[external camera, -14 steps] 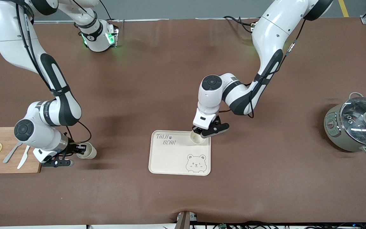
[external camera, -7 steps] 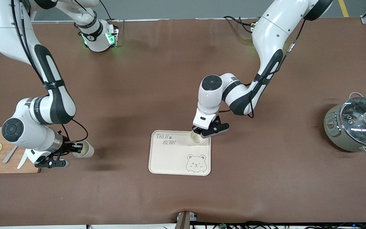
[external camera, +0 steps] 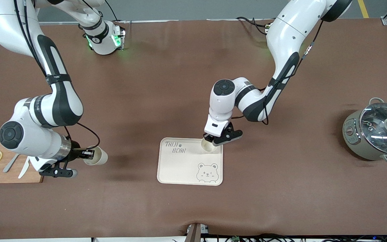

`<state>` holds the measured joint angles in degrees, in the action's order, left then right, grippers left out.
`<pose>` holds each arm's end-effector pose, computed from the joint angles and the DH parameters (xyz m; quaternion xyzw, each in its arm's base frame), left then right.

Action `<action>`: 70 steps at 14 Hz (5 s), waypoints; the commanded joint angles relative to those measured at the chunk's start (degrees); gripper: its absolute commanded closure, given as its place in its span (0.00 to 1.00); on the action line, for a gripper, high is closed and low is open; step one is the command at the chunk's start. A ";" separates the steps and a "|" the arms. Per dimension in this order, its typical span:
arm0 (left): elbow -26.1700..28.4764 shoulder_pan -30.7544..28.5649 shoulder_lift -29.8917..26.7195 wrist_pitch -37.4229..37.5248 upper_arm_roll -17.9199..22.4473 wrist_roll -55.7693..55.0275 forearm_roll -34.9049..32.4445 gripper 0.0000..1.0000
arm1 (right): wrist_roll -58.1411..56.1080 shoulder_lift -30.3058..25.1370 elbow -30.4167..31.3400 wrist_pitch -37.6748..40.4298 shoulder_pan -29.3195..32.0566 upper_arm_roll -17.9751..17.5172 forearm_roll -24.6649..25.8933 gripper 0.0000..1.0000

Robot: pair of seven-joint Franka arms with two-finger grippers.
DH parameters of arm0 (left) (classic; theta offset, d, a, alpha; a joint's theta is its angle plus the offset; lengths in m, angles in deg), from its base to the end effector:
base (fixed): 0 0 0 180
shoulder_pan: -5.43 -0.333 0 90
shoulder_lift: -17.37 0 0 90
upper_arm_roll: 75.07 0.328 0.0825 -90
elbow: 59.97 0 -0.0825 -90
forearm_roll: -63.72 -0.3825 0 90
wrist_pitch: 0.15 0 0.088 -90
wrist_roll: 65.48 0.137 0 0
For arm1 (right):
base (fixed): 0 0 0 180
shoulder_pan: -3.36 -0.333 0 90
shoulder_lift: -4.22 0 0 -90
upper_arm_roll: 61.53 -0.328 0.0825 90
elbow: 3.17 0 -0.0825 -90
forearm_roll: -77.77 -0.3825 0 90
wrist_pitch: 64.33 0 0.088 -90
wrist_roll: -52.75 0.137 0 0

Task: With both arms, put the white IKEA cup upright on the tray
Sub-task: 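Lift the second cup with the right gripper and move it toward the tray, then open and withdraw the left gripper while the right gripper lowers its cup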

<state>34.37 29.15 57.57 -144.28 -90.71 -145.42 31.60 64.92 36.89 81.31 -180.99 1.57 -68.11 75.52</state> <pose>0.5732 -0.4329 0.2156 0.9730 0.1793 0.1399 0.0385 0.7051 0.0944 0.3281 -0.9975 0.0509 0.0112 0.0472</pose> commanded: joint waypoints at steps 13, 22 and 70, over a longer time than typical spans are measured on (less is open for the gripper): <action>0.15 -0.08 -2.65 1.38 -0.26 -1.53 -0.76 0.41 | 16.21 -0.32 -2.21 0.64 -7.17 0.25 -1.09 1.00; -0.29 -1.31 -10.57 11.67 -2.55 0.23 5.84 0.17 | 23.23 -0.14 -2.30 0.12 -10.33 0.34 -0.74 1.00; 1.03 -23.37 -45.29 52.64 11.86 76.69 35.55 0.00 | 49.17 21.65 -14.17 -21.59 -28.53 4.56 7.00 1.00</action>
<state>33.22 5.30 14.57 -90.62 -80.09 -70.71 65.79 112.52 57.70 68.35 -202.14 -25.86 -64.58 81.45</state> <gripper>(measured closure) 0.000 0.965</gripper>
